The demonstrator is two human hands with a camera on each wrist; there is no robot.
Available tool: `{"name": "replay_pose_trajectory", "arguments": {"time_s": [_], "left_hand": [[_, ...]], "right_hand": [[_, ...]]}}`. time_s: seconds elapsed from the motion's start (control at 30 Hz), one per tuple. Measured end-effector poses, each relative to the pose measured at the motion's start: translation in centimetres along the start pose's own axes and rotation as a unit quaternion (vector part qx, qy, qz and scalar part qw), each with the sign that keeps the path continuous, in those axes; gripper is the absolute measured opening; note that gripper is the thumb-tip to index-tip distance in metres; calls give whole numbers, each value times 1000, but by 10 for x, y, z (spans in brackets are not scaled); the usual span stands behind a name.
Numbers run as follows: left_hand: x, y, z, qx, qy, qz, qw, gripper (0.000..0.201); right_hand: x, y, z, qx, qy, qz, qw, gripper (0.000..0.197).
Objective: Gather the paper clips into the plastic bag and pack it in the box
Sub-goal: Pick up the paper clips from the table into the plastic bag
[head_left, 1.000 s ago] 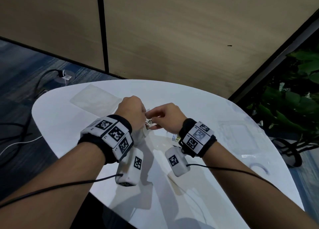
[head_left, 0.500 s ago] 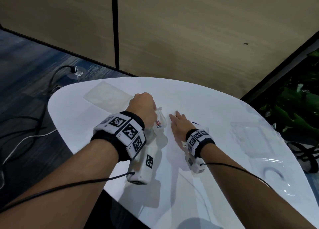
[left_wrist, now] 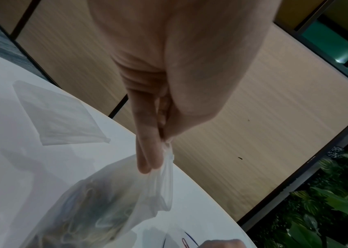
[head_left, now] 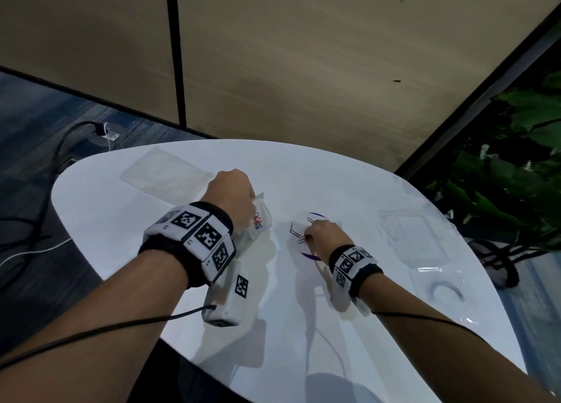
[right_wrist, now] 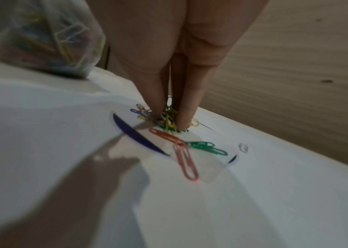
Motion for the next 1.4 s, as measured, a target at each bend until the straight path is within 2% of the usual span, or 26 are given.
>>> {"name": "replay_pose_trajectory", "arguments": {"time_s": [0.07, 0.13, 0.2, 0.3, 0.37, 0.43, 0.5, 0.57, 0.6, 0.67, 0.7, 0.8, 0.83, 0.9, 1.0, 1.03, 1.07, 1.13, 1.17, 1.2, 1.23, 1.27, 1.3, 1.37, 1.4], "left_hand": [[-1, 0, 0, 5, 1, -5, 1000, 25], [-2, 1, 1, 9, -1, -8, 1000, 24], [-3, 2, 1, 10, -4, -9, 1000, 25], [-6, 5, 1, 9, -7, -10, 1000, 25], [-8, 7, 1, 9, -8, -10, 1000, 24], [-9, 8, 1, 10, -11, -14, 1000, 24], [-11, 10, 0, 11, -10, -22, 1000, 25], [-14, 10, 0, 17, -9, -40, 999, 26], [-15, 10, 0, 20, -9, -49, 999, 25], [-18, 9, 0, 20, -8, -58, 998, 22], [-19, 9, 0, 19, -7, -60, 998, 19], [-18, 5, 3, 26, 10, -70, 997, 16], [-17, 5, 4, 29, 14, -77, 996, 16], [-15, 4, 5, 32, 16, -87, 996, 16], [-14, 4, 3, 27, 17, -84, 996, 15], [-13, 3, 3, 25, 19, -80, 996, 15], [-12, 3, 3, 24, 22, -77, 997, 16], [-7, -1, 4, 26, 22, -75, 997, 19], [-5, -2, 4, 27, 20, -75, 997, 21], [-3, -4, 3, 28, 18, -72, 997, 22], [-2, -5, 3, 28, 15, -69, 997, 23], [-1, -6, 3, 28, 13, -67, 997, 23], [-1, -6, 2, 27, 13, -64, 997, 24], [0, -7, 2, 26, 11, -59, 998, 24], [0, -7, 2, 25, 11, -57, 998, 24]], "right_hand": [[5, 8, 3, -85, 33, 71, 993, 21], [9, 23, 6, -192, 62, 171, 964, 11], [13, 41, 5, -299, 59, 300, 904, 2], [24, 56, 0, -399, 55, 477, 781, 7], [41, 51, -3, -404, 73, 579, 704, 3], [65, 34, -5, -371, 77, 669, 639, 11], [87, 9, -5, -334, 56, 723, 603, 16], [98, -19, -5, -303, 21, 745, 593, 18], [100, -33, -5, -291, 9, 744, 602, 18], [96, -57, -3, -267, 0, 718, 643, 13], [92, -66, -1, -258, 7, 692, 674, 9], [86, -78, 3, -229, 45, 588, 774, 17], [87, -79, 3, -227, 55, 570, 788, 15], [88, -82, 2, -224, 72, 560, 794, 11], [98, -92, 0, -136, 47, 496, 856, 20], [101, -91, 1, -113, 40, 482, 868, 26], [104, -87, 3, -116, 32, 502, 856, 32], [102, -64, 8, -167, 55, 568, 804, 36], [96, -45, 11, -207, 83, 562, 797, 36], [86, -25, 12, -243, 108, 506, 821, 34], [73, -4, 10, -269, 103, 412, 864, 31], [56, 15, 6, -291, 61, 310, 903, 31], [37, 30, 2, -311, 1, 230, 922, 39], [7, 42, -8, -297, -113, 126, 940, 52], [0, 39, -11, -262, -131, 98, 951, 54]]}}
Point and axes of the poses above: each hand's wrist, its own z-axis towards the middle knuckle, its own x-axis out of the back of the hand, y = z × x, the point moved 2 cm from there along z, towards the middle knuckle, and after that the axes turned 12 degrees about y, right-handed, at the moved point
